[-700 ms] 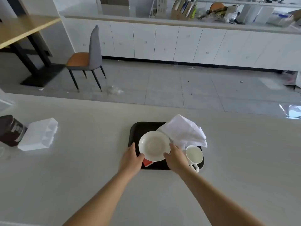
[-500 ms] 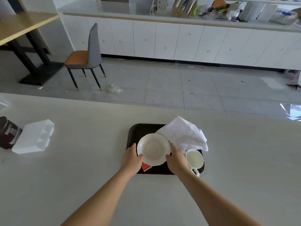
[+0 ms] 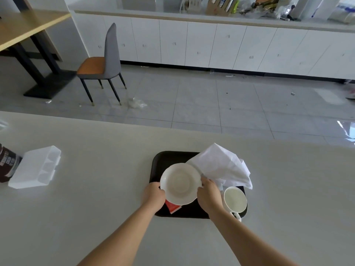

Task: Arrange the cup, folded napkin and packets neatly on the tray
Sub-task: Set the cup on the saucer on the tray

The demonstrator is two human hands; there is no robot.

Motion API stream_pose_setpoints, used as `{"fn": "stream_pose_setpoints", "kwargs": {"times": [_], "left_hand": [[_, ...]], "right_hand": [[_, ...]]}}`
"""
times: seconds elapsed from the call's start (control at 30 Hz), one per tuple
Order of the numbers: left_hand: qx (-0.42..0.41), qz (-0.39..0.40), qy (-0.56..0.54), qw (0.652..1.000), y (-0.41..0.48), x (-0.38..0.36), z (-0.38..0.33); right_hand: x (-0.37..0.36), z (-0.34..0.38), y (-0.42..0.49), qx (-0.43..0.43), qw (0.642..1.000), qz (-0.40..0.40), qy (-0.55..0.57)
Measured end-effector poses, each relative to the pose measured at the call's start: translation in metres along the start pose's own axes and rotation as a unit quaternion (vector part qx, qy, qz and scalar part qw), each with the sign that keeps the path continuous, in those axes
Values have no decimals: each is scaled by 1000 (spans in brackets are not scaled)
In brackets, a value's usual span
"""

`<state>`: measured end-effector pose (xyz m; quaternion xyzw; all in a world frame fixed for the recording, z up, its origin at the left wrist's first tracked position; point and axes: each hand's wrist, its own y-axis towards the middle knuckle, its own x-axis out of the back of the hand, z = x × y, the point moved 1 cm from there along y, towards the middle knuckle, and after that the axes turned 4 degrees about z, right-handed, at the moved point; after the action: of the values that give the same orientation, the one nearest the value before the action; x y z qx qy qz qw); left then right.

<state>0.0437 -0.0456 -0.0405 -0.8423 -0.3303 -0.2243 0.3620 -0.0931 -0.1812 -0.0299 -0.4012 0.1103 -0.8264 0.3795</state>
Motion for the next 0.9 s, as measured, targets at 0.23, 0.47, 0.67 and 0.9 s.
{"fn": "stream_pose_setpoints", "kwargs": {"times": [0.23,0.47,0.67,0.9], "left_hand": [[5,-55,57,997,20,16,0],[16,-69,59,996,40,24,-2],[33,-85,22,996,45,20,-5],[31,-122,-75,989,45,22,-19]], "right_hand": [[-9,18,19,-4,999,20,40],[-10,32,33,-21,997,29,66],[-10,40,32,11,995,30,93],[-10,46,34,43,993,7,109]]}}
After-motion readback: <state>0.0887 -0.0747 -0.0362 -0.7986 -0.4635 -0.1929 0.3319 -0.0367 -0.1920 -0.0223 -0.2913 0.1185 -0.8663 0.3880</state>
